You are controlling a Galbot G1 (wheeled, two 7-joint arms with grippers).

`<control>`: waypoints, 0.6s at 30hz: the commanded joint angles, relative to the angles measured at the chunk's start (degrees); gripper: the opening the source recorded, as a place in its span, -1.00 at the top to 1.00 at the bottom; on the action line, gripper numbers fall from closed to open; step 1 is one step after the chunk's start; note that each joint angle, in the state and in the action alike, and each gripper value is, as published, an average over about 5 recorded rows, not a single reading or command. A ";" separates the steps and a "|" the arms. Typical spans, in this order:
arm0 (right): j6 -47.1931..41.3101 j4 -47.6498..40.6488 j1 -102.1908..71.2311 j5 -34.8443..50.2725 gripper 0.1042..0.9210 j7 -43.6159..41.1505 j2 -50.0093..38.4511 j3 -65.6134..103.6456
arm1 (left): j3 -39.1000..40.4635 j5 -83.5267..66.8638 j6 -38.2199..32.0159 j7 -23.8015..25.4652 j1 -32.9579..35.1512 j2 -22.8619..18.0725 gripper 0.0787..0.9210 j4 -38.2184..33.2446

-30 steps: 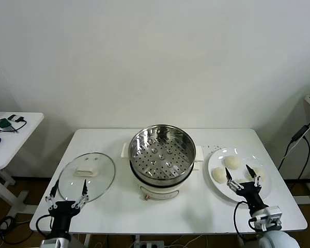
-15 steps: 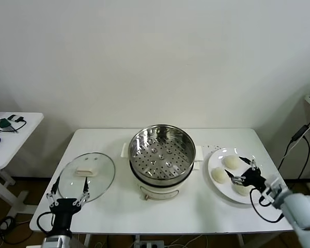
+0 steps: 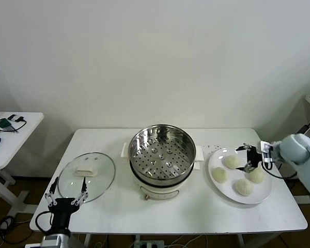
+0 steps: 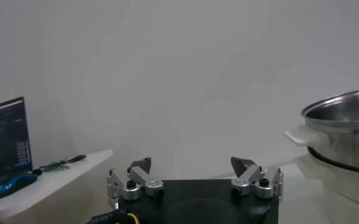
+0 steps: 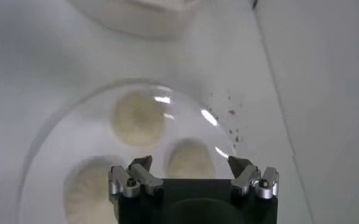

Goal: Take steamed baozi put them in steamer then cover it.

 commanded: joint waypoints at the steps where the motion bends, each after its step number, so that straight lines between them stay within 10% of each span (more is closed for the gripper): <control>1: 2.14 -12.13 12.42 -4.87 -0.76 -6.20 5.05 -11.90 | -0.74 -0.45 0.14 -0.11 0.04 0.20 -0.77 0.45; 18: 4.43 -27.28 8.43 -13.73 -0.76 -4.11 18.63 -4.06 | -1.43 -0.51 0.75 -0.23 -0.68 -0.09 -0.77 0.96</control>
